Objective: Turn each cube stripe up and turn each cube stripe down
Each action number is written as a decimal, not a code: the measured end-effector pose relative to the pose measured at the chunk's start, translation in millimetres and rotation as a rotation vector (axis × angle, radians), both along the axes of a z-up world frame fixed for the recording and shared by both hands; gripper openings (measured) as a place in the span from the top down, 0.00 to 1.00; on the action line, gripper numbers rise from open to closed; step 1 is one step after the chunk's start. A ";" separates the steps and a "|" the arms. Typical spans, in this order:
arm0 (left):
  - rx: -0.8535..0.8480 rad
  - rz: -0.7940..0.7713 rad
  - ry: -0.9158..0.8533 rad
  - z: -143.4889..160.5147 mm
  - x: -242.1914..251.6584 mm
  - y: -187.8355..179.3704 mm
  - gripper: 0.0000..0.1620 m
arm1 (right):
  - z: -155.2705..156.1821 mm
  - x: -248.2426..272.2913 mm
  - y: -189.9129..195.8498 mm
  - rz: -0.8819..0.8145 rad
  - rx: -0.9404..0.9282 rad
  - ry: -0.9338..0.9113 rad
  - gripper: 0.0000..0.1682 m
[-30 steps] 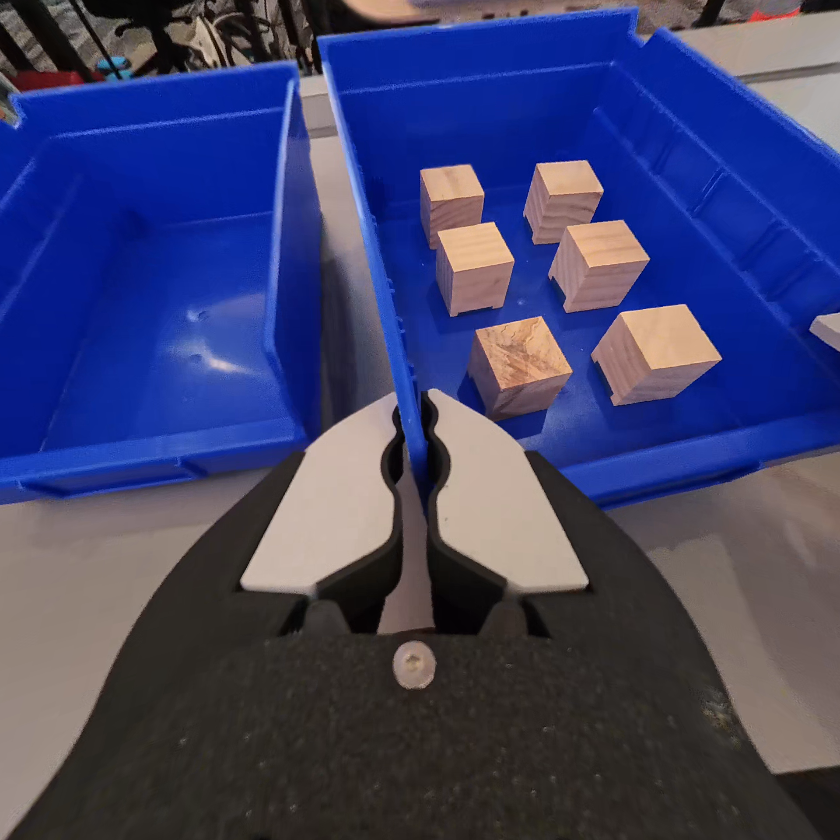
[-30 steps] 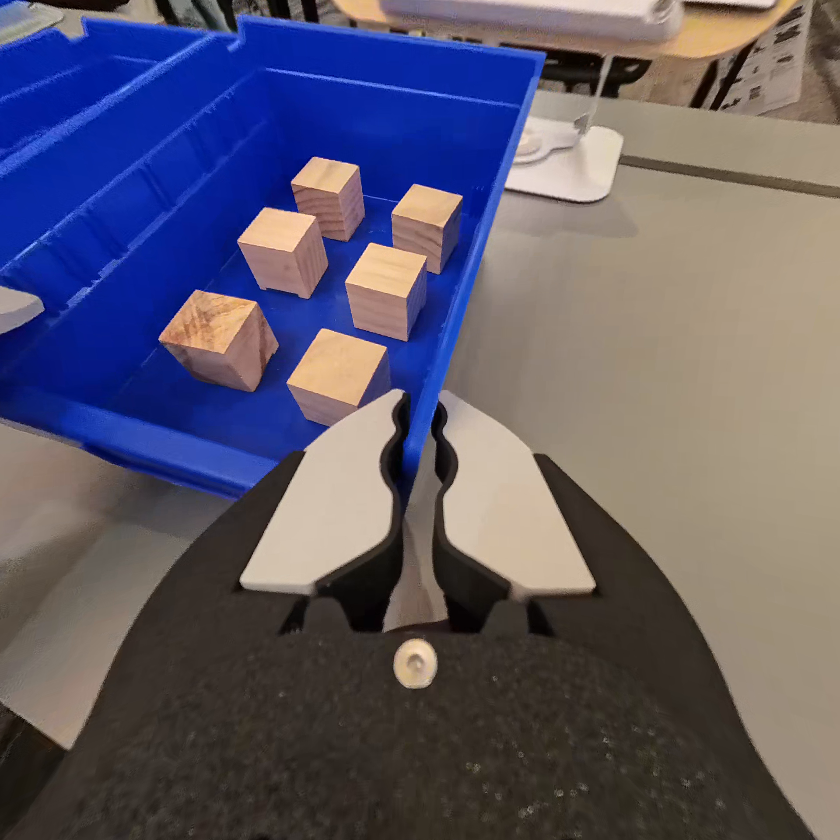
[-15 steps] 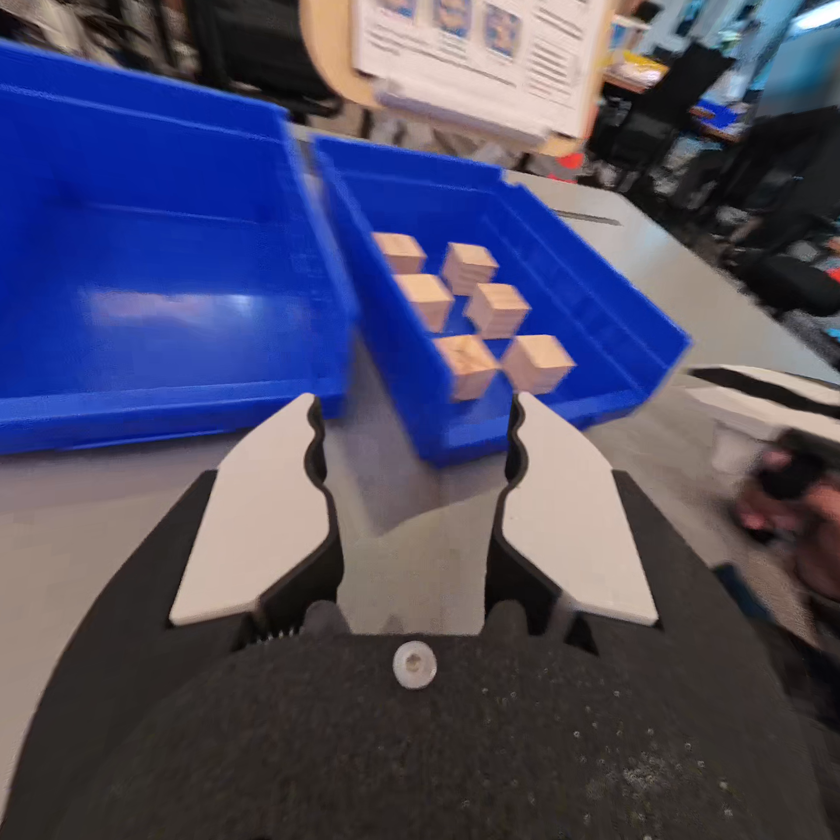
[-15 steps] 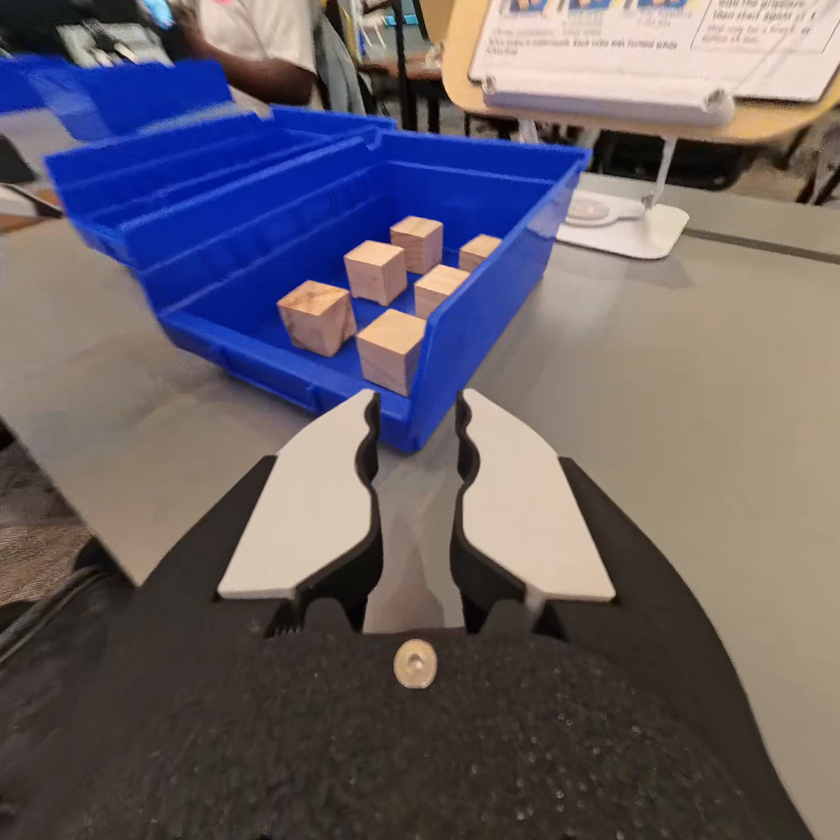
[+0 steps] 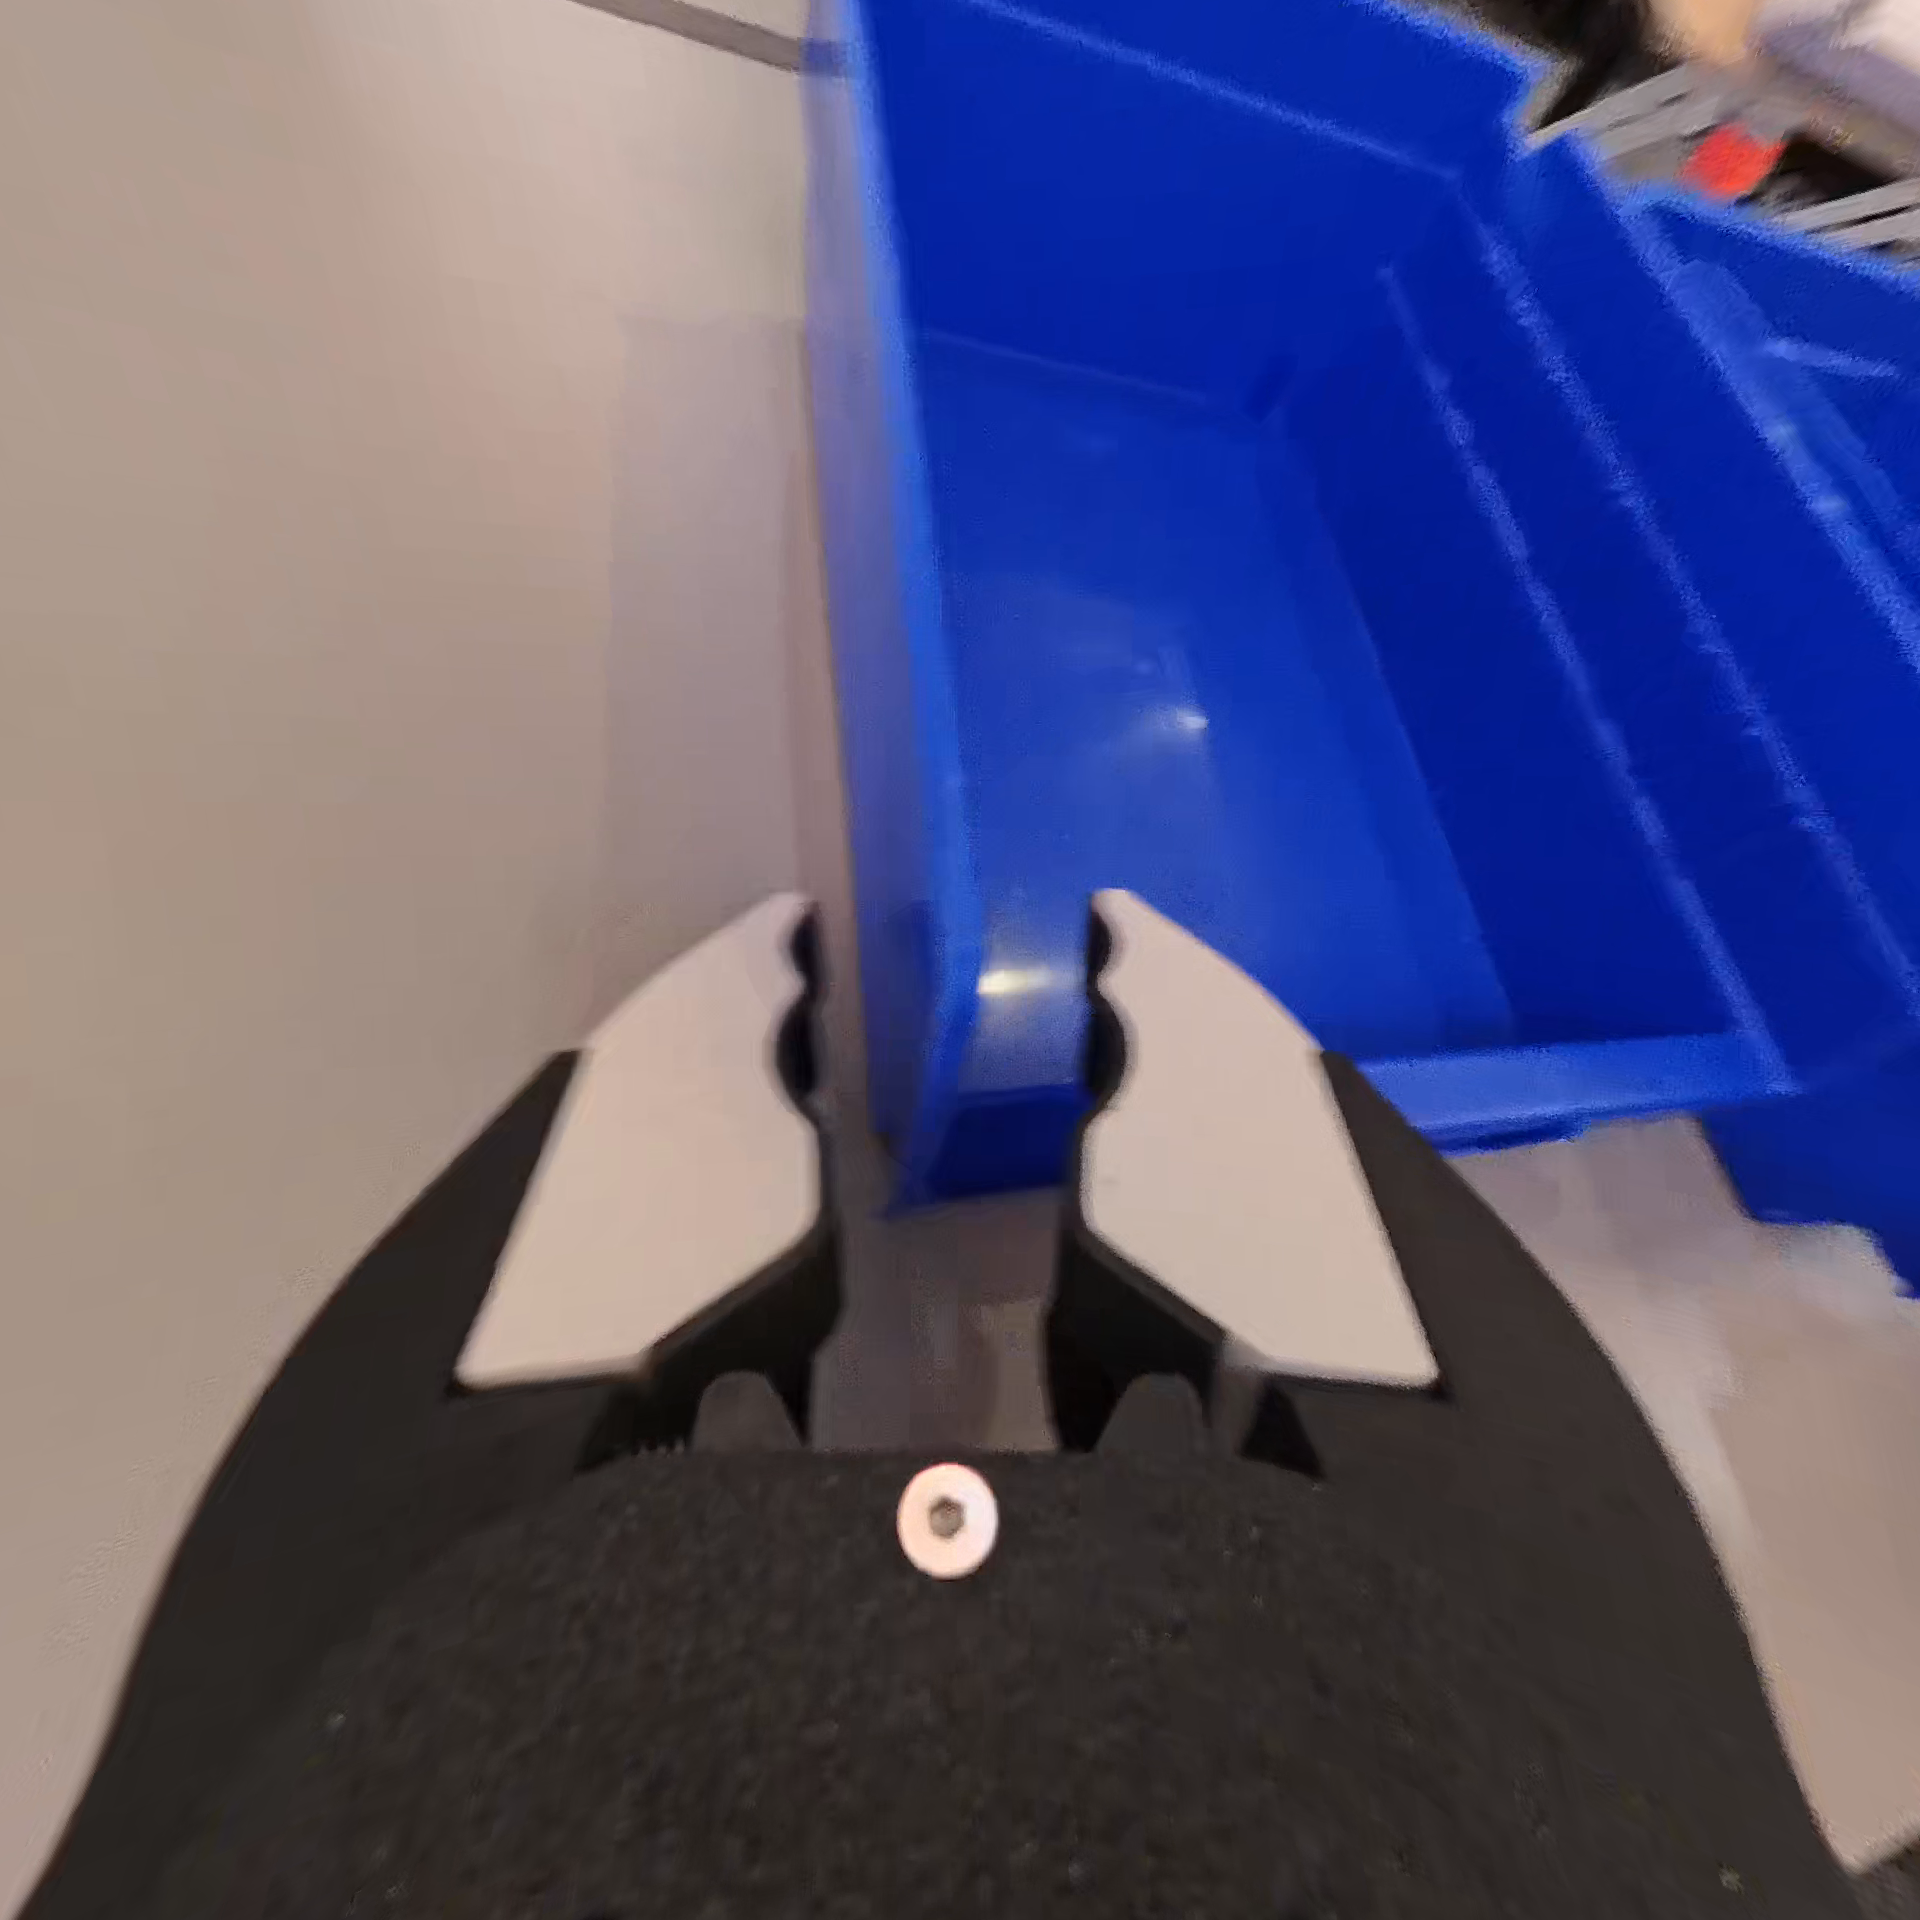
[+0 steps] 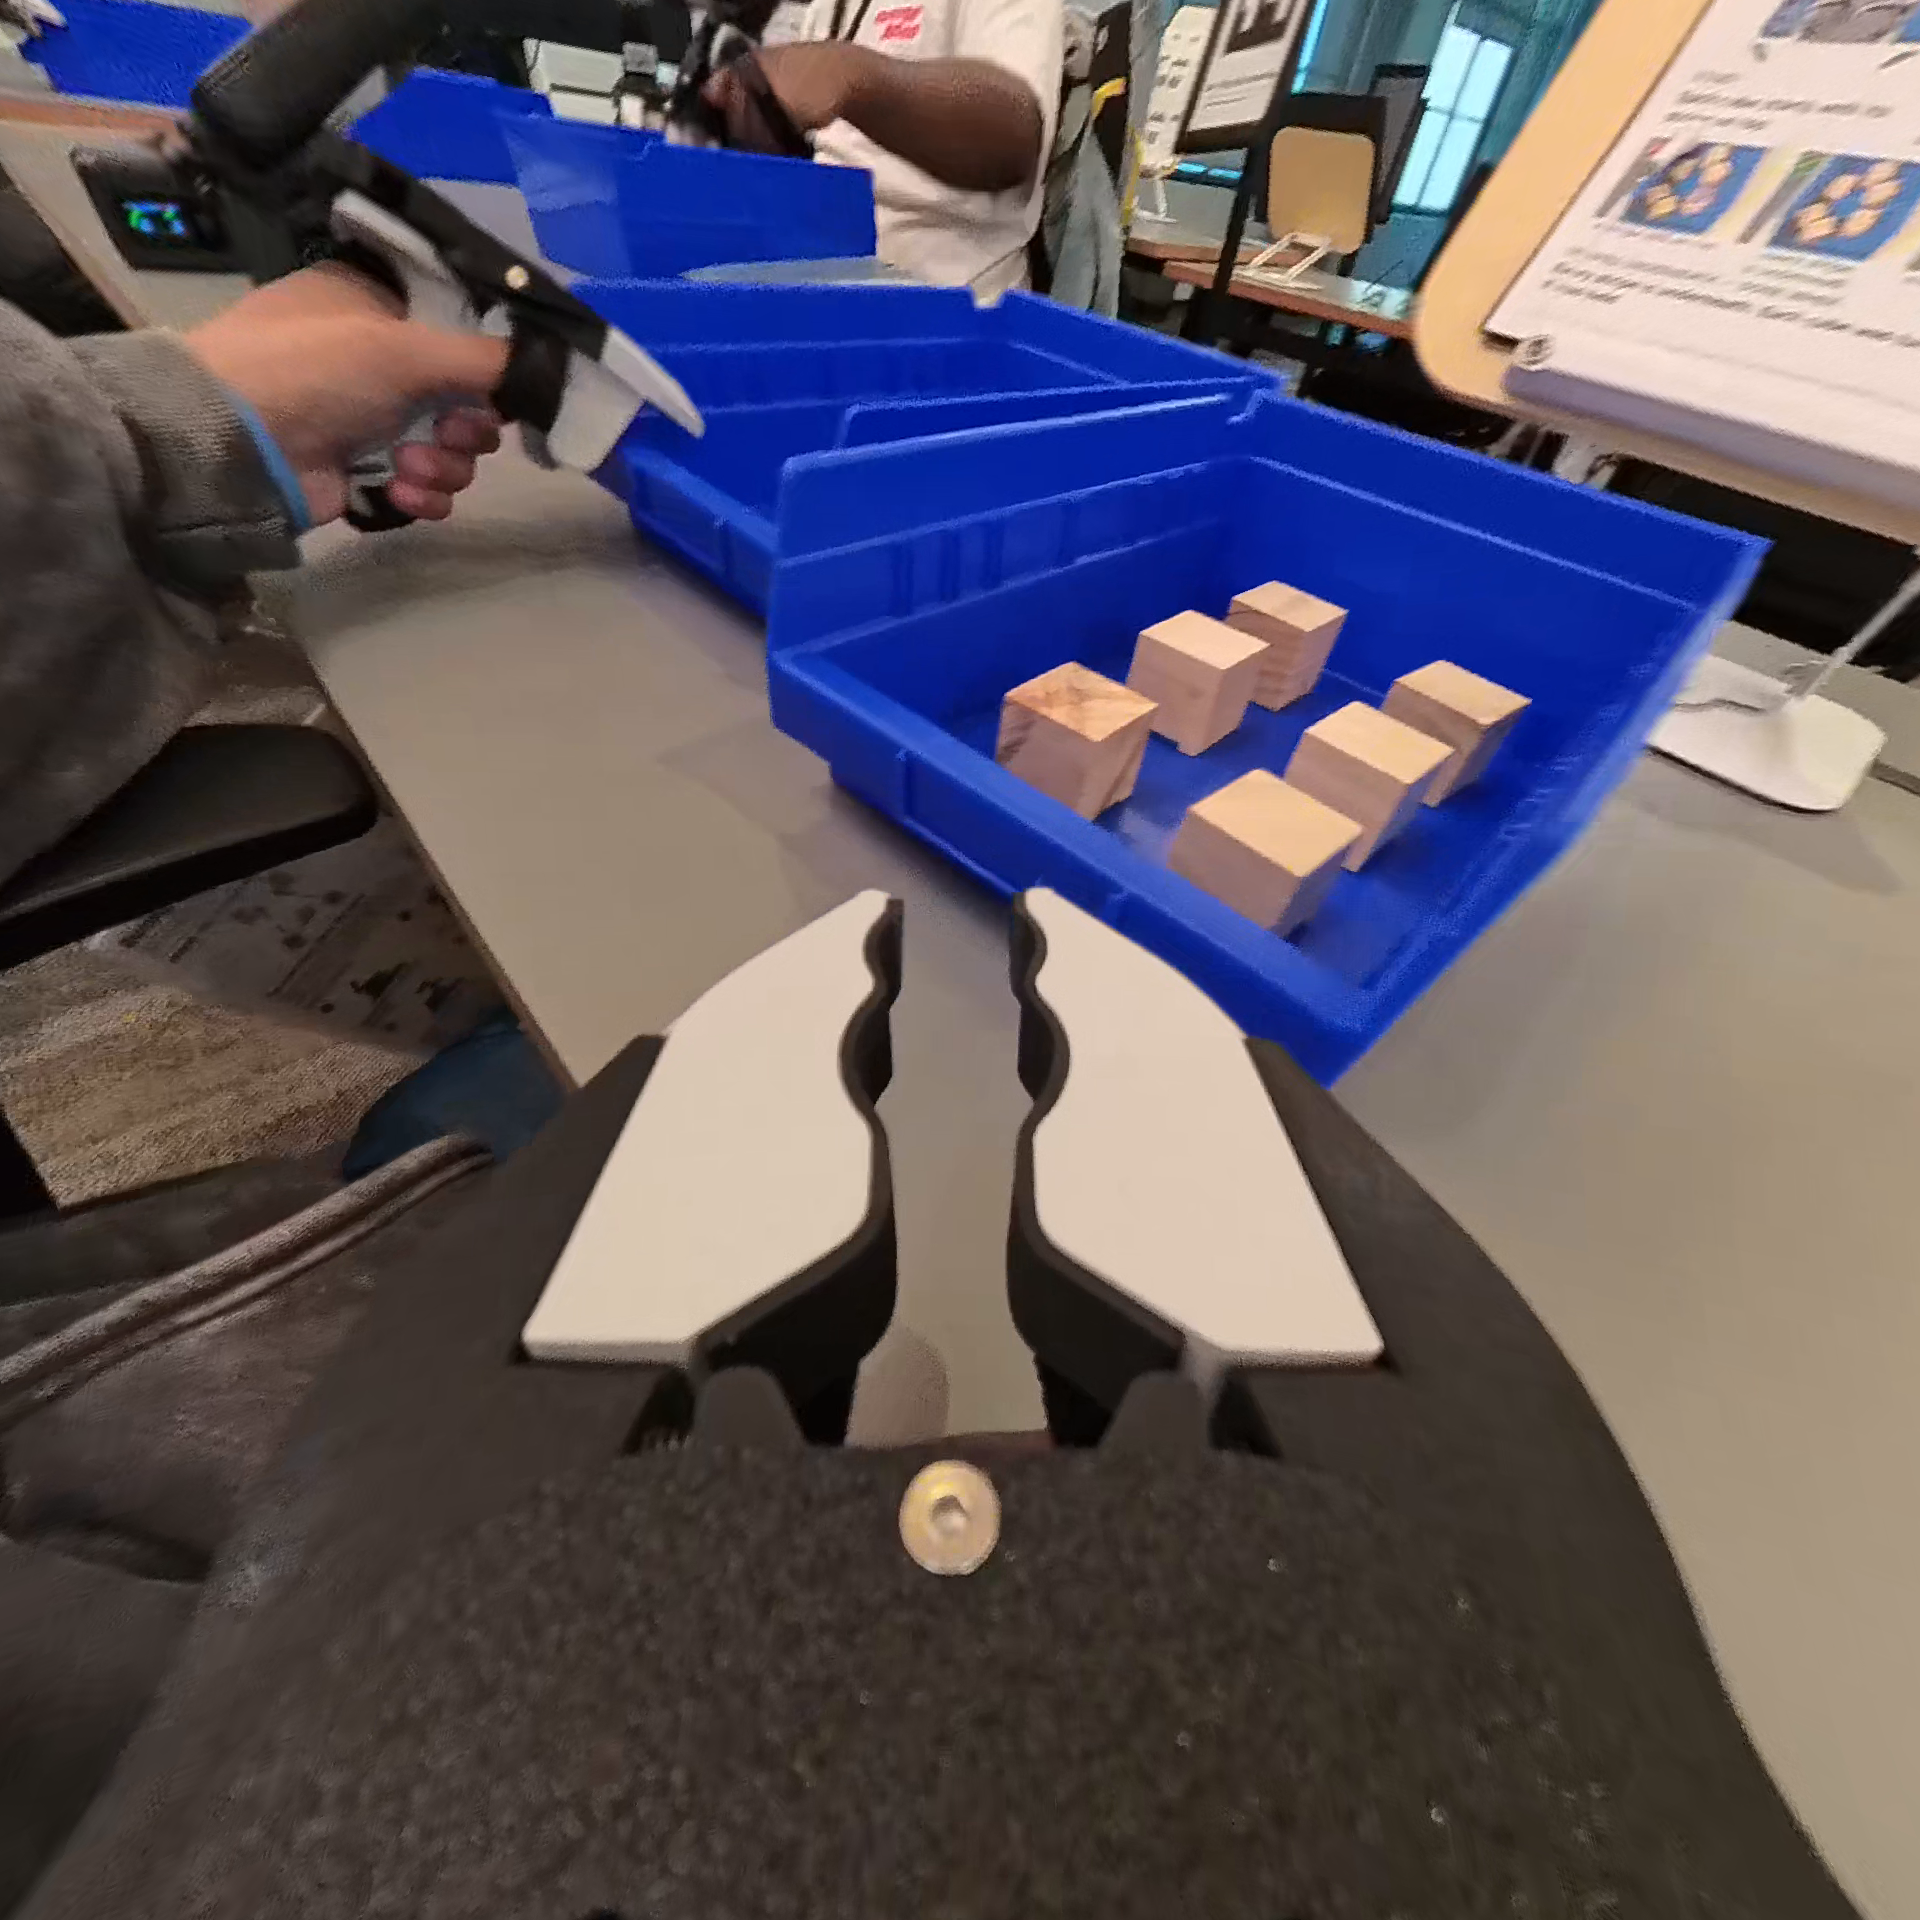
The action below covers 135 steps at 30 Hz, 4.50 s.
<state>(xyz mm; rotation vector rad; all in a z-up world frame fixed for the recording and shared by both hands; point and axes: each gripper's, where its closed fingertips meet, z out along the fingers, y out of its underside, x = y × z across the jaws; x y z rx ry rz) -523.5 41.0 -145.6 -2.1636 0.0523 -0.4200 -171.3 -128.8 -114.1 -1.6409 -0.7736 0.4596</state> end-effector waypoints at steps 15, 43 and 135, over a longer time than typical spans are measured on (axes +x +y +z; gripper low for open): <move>0.040 0.302 0.059 3.9 -11.8 -142.3 0.97 | -11.5 -163.0 -0.7 0.174 -0.216 0.013 0.54; 0.650 -0.094 0.089 234.6 298.5 -122.7 0.94 | 234.8 121.3 42.6 -0.476 0.314 0.307 0.93; 0.507 0.319 0.131 103.2 -3.5 -42.3 0.58 | 23.7 -93.5 78.6 0.259 -0.500 0.247 0.67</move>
